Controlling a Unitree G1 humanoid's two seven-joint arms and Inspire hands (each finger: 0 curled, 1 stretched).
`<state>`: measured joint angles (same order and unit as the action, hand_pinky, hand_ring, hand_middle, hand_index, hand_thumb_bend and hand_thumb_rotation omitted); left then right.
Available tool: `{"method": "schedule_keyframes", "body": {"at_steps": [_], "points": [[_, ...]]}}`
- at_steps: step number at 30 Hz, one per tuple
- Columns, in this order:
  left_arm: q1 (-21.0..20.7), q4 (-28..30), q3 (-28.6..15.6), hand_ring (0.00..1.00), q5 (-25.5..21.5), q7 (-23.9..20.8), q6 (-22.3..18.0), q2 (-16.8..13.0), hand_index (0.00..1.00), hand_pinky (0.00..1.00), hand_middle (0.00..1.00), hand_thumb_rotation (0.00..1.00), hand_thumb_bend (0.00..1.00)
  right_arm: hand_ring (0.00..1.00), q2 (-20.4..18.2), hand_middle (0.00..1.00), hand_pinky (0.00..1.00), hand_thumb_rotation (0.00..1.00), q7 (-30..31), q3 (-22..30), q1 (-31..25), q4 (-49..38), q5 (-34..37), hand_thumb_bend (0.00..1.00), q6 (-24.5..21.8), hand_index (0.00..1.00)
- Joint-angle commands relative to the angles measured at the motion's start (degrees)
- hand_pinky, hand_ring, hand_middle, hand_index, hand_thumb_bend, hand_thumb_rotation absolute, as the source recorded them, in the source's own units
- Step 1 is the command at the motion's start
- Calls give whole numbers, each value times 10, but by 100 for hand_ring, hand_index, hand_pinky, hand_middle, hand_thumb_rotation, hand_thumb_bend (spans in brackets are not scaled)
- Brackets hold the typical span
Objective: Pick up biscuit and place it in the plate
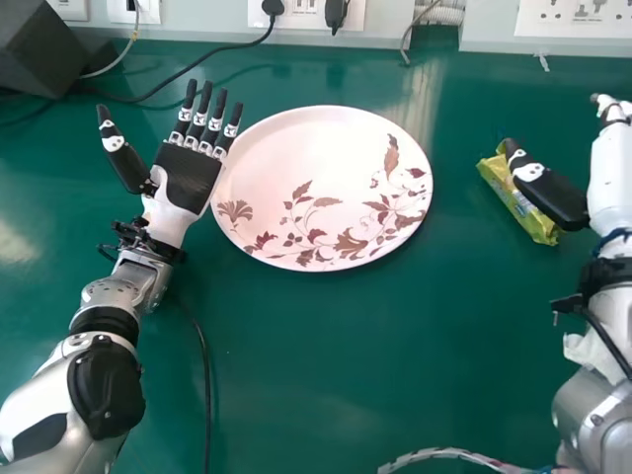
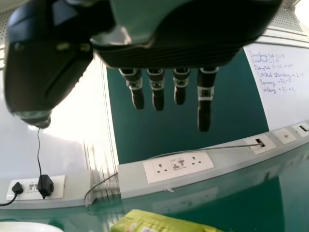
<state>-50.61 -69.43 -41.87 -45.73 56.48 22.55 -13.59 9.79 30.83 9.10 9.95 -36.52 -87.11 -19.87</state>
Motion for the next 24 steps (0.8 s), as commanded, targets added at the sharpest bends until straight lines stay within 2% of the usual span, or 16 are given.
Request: {"method": "schedule_keyframes", "body": {"at_steps": [1, 5, 8, 15, 24], "points": [[24, -11, 3, 95, 7, 3, 1, 6, 100, 99, 100, 80, 100, 84, 8, 98, 70, 76, 4, -3, 4, 11, 1, 88, -4, 100], [22, -14, 2, 94, 6, 4, 7, 6, 100, 98, 100, 80, 100, 84, 17, 98, 70, 75, 7, -6, 8, 32, 5, 88, -7, 100], [21, -14, 3, 94, 7, 7, 6, 7, 100, 99, 100, 82, 100, 85, 23, 98, 70, 71, 3, -10, 11, 50, 9, 87, -12, 100], [19, -12, 4, 95, 8, 6, 0, 9, 100, 100, 100, 84, 100, 84, 36, 97, 69, 74, 4, -18, 23, 83, 21, 89, -26, 100], [20, -14, 3, 95, 8, 3, 6, 6, 100, 100, 100, 83, 100, 84, 58, 97, 69, 71, 6, -33, 39, 113, 30, 88, -36, 100]]}}
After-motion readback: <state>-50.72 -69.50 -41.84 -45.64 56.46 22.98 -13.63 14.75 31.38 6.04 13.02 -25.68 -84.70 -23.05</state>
